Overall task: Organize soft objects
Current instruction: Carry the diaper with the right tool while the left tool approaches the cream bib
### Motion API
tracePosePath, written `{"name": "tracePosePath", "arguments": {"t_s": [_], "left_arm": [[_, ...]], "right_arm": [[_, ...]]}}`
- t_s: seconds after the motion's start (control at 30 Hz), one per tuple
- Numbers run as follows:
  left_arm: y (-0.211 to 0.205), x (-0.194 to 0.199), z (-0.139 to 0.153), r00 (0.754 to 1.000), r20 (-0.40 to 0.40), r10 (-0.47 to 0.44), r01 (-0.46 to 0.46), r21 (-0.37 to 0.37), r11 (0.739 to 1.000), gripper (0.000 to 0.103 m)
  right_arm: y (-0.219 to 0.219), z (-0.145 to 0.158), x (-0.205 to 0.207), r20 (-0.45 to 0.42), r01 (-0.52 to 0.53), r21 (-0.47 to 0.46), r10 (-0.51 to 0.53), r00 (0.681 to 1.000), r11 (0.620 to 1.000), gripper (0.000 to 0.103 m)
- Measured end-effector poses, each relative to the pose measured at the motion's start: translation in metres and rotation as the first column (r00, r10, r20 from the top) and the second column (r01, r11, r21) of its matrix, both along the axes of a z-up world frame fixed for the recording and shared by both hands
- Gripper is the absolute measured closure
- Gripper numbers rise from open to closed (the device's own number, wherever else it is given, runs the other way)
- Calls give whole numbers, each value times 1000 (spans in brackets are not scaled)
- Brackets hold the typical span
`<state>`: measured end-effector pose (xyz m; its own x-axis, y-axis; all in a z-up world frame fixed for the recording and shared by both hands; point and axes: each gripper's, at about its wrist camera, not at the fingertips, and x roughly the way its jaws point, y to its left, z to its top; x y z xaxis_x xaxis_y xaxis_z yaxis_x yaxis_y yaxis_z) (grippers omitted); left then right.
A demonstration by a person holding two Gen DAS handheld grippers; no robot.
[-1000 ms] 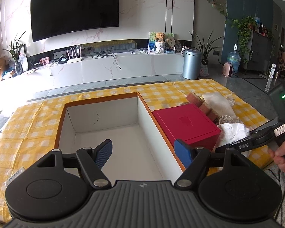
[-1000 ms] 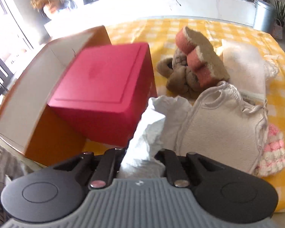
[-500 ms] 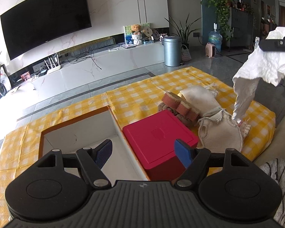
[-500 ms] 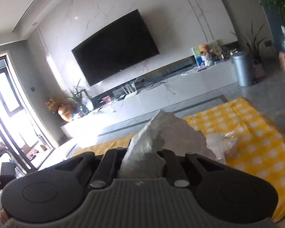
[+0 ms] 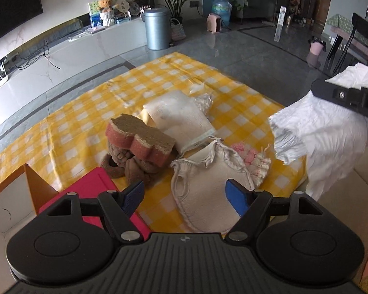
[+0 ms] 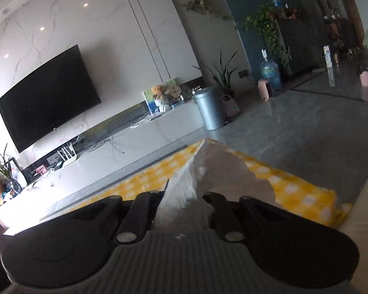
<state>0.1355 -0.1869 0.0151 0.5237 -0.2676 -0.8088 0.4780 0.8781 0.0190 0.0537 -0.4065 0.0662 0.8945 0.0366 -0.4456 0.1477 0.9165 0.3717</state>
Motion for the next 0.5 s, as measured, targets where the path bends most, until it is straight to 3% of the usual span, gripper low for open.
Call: {"name": "tracePosePath", "arguments": {"t_s": [0.17, 0.5], "left_arm": [[-30, 22, -27, 997, -77, 19, -16, 35, 999, 15], [-57, 67, -66, 976, -172, 135, -126, 62, 990, 11]], "right_arm": [[-13, -32, 12, -16, 8, 19, -7, 1000, 1000, 95], [-54, -51, -11, -29, 112, 69, -110, 994, 991, 95]]}}
